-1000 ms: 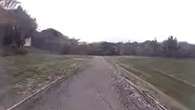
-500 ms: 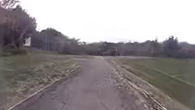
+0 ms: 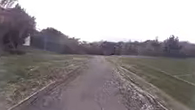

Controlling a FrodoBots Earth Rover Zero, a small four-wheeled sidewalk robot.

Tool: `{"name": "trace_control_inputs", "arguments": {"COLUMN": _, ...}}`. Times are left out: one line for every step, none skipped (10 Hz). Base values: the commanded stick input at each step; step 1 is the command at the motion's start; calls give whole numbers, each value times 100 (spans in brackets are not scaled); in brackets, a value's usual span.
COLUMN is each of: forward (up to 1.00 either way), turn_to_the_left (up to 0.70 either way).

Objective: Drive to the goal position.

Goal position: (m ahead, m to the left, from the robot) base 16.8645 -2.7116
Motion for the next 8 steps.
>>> {"name": "trace_control_inputs", "arguments": {"forward": 45, "turn_to_the_left": 0}}
{"name": "trace_control_inputs", "arguments": {"forward": 45, "turn_to_the_left": 0}}
{"name": "trace_control_inputs", "arguments": {"forward": 45, "turn_to_the_left": 0}}
{"name": "trace_control_inputs", "arguments": {"forward": 45, "turn_to_the_left": 0}}
{"name": "trace_control_inputs", "arguments": {"forward": 45, "turn_to_the_left": 0}}
{"name": "trace_control_inputs", "arguments": {"forward": 45, "turn_to_the_left": 0}}
{"name": "trace_control_inputs", "arguments": {"forward": 45, "turn_to_the_left": 0}}
{"name": "trace_control_inputs", "arguments": {"forward": 45, "turn_to_the_left": 0}}
